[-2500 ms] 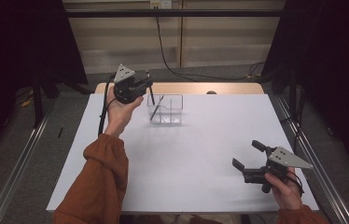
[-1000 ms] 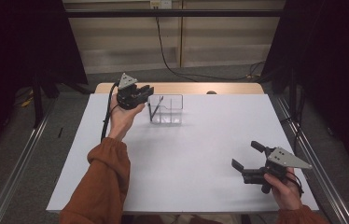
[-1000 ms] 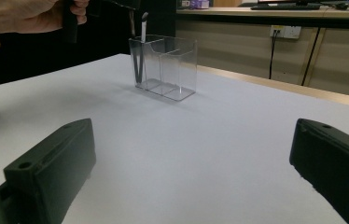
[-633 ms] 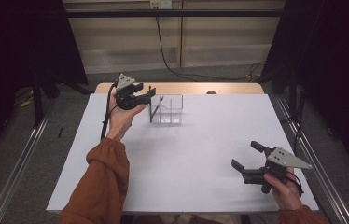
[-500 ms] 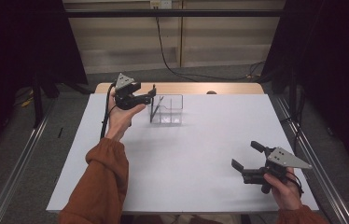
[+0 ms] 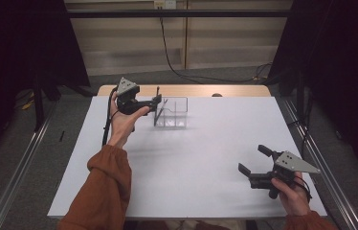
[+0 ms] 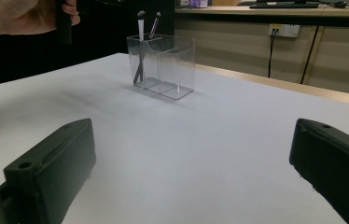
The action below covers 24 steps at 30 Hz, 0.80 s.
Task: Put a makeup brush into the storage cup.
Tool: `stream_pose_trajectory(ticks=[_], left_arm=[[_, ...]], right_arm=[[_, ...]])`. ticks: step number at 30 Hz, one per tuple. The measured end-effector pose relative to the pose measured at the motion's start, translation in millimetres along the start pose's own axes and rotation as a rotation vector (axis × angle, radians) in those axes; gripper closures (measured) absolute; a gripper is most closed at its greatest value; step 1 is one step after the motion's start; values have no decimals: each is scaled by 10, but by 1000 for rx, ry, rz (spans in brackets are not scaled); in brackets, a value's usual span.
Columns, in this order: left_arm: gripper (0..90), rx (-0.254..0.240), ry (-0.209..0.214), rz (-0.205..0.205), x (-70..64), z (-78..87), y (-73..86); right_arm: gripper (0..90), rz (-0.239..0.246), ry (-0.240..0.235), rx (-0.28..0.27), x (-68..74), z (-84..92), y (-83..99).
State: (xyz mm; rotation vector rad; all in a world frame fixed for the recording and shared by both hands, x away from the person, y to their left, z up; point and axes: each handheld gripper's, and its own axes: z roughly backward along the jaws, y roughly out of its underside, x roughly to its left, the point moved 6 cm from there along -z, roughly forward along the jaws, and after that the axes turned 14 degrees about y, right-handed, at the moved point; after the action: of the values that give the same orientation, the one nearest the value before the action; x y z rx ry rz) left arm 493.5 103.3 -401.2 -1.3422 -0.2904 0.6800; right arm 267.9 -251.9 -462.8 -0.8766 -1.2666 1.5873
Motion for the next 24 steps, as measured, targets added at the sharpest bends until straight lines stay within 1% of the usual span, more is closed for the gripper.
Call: stream_pose_trajectory(ticks=[2,3,6,7,8,10,14,18,19,21,23,24], left_arm=[[25,-11,19,-6,-14,12,-13],[25,-8,24,-9,-22,19,-16],[25,-11,21,-15,-52,48,-43],[25,-13,23,-20,-67,63,-57],[25,-14,34,-29,-91,79,-71],[24,-3,27,-39,-117,109,-84],[26,-2,39,-46,-152,177,-92],[27,-13,38,-49,-162,234,-80],[27,-16,39,-37,-171,254,-69],[27,-13,42,-44,-180,290,-51],[27,-7,49,-41,-193,330,-32],[28,-9,44,-37,-197,346,-27]], right_arm=[[0,-3,1,3,-5,2,2],[0,-4,-1,2,-4,3,1],[0,-4,0,3,-4,6,4],[0,-4,-1,3,-3,5,5],[0,-2,0,2,-3,5,4],[0,-5,0,1,-2,5,1],[0,-1,2,1,-4,8,1],[0,0,-1,1,3,13,0],[0,1,1,0,3,13,-2],[0,0,2,-3,9,13,-7],[0,1,2,-3,12,15,-8],[0,1,4,-6,10,15,-12]])
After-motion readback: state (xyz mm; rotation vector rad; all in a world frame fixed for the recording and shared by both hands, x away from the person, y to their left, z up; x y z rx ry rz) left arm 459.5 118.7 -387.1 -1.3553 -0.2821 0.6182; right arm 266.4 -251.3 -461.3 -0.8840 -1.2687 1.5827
